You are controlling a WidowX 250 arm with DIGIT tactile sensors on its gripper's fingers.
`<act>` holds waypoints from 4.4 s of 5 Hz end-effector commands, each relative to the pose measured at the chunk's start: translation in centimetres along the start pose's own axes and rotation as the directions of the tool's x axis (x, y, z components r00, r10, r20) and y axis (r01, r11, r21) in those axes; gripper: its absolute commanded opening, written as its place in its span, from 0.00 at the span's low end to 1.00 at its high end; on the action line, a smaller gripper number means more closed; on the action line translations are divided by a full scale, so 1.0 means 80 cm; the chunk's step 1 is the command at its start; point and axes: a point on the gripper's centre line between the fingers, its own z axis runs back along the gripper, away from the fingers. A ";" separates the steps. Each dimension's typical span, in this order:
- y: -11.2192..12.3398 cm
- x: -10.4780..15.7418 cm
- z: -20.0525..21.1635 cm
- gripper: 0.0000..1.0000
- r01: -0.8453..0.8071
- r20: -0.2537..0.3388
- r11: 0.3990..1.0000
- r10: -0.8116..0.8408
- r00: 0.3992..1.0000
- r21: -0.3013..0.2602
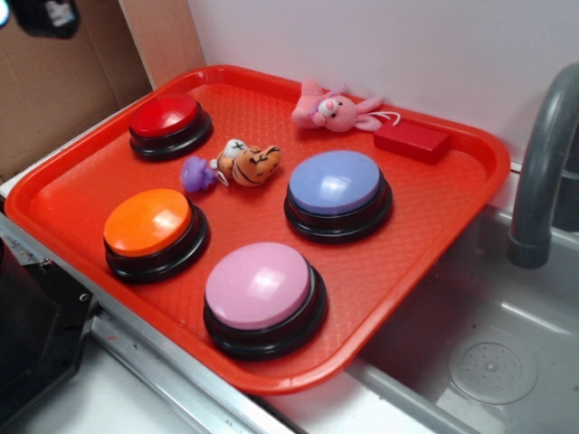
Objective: Push the red button.
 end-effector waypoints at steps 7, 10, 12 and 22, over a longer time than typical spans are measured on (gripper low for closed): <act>0.069 0.127 -0.108 1.00 -0.172 0.093 0.965 0.157 0.983 0.196; 0.059 0.164 -0.160 1.00 -0.188 0.035 0.982 0.188 0.982 0.011; 0.059 0.165 -0.174 1.00 -0.270 -0.171 0.954 0.290 0.942 0.130; 0.051 0.099 -0.055 1.00 -0.178 0.126 0.972 0.159 0.979 0.156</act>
